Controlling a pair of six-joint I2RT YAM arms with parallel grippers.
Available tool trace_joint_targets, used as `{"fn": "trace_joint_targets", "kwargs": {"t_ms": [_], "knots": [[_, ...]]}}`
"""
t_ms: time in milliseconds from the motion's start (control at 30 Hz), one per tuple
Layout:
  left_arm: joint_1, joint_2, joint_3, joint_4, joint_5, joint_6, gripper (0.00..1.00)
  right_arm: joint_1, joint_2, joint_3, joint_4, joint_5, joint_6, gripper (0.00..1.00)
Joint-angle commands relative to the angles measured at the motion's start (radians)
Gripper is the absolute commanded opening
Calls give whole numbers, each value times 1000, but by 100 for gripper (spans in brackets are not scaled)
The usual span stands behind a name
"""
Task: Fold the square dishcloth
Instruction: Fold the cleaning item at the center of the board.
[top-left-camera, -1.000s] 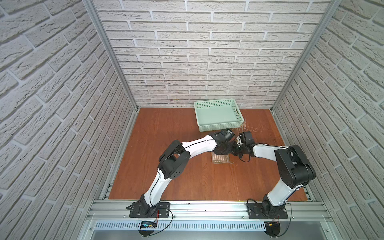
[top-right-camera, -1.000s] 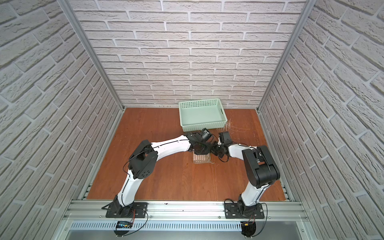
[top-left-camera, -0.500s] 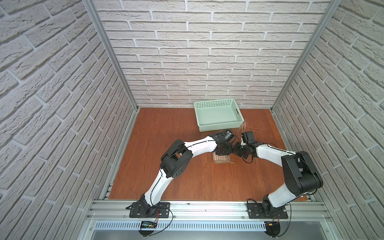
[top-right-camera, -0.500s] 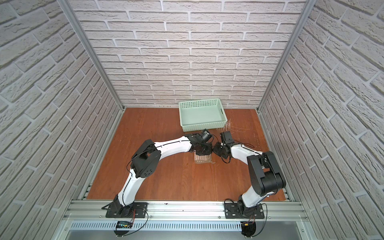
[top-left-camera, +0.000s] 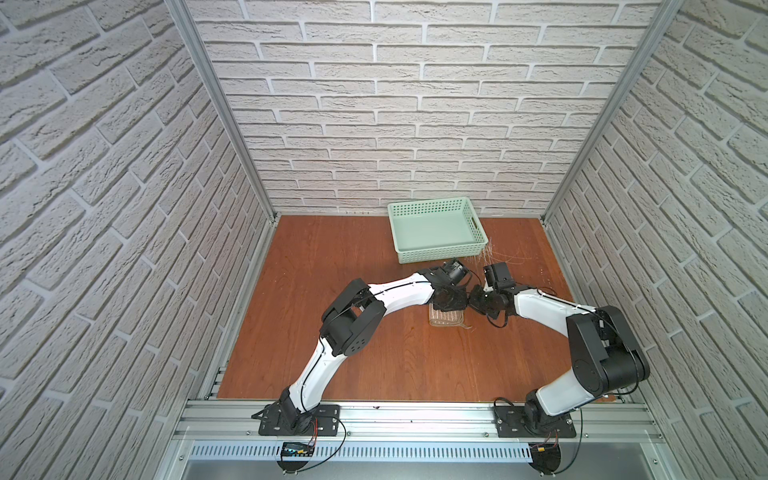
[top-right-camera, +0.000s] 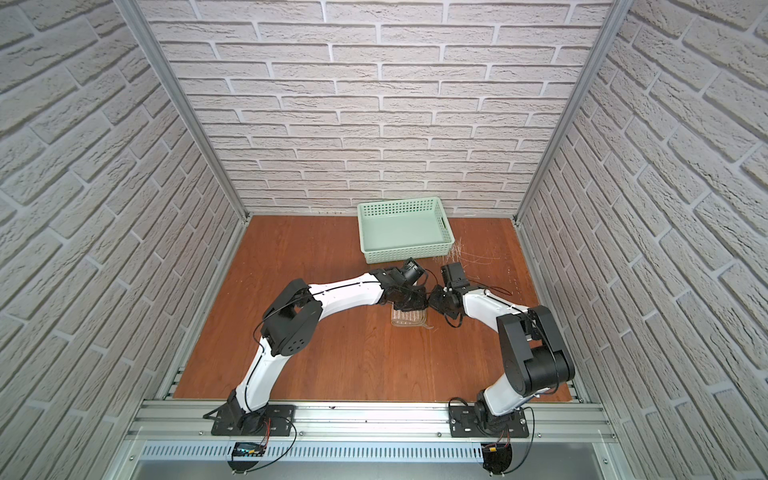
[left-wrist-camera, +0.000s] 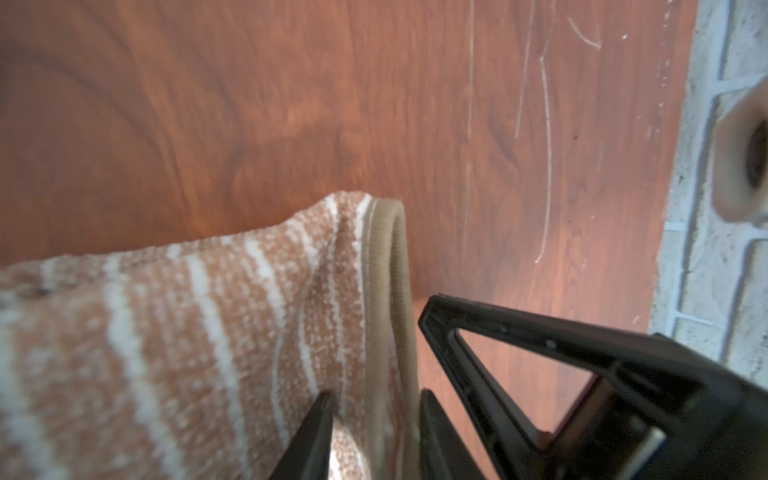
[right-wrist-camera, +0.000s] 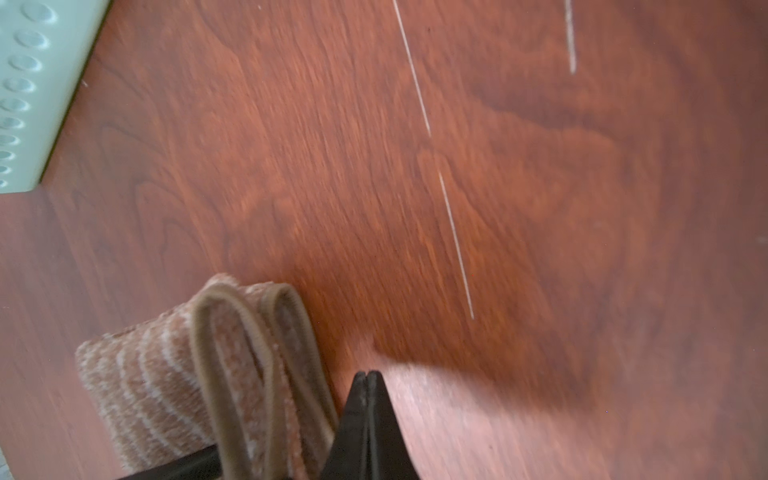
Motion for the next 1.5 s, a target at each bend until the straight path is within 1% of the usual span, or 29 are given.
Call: {"fn": "trace_joint_targets", "kwargs": {"t_ms": [0, 233, 433, 667, 833, 900, 967, 1033, 1167, 1200, 1467], "knots": [[1, -4, -17, 28, 16, -11, 0, -14, 41, 5, 63, -50, 24, 3], [-5, -2, -22, 59, 32, -19, 0, -32, 82, 0, 90, -65, 36, 3], [-4, 24, -14, 67, 31, -28, 0, -37, 63, -4, 81, -56, 27, 3], [12, 40, -30, 108, 43, -39, 0, -36, -24, -3, -26, 52, -23, 3], [17, 55, -30, 148, 79, -44, 0, -35, -69, -6, -77, 111, -49, 5], [17, 56, -30, 155, 90, -43, 4, -36, -77, -5, -88, 123, -55, 5], [16, 51, -35, 164, 101, -42, 12, -35, -83, -4, -95, 132, -61, 5], [17, 40, -41, 176, 112, -38, 17, -35, -89, -2, -105, 141, -67, 5], [17, 11, -48, 213, 149, -32, 34, -35, -114, -1, -130, 167, -81, 5], [17, 5, -49, 219, 157, -33, 36, -35, -120, 0, -139, 172, -83, 5], [16, -67, -81, 251, 167, -39, 43, -32, -169, 2, -182, 202, -104, 6]]}}
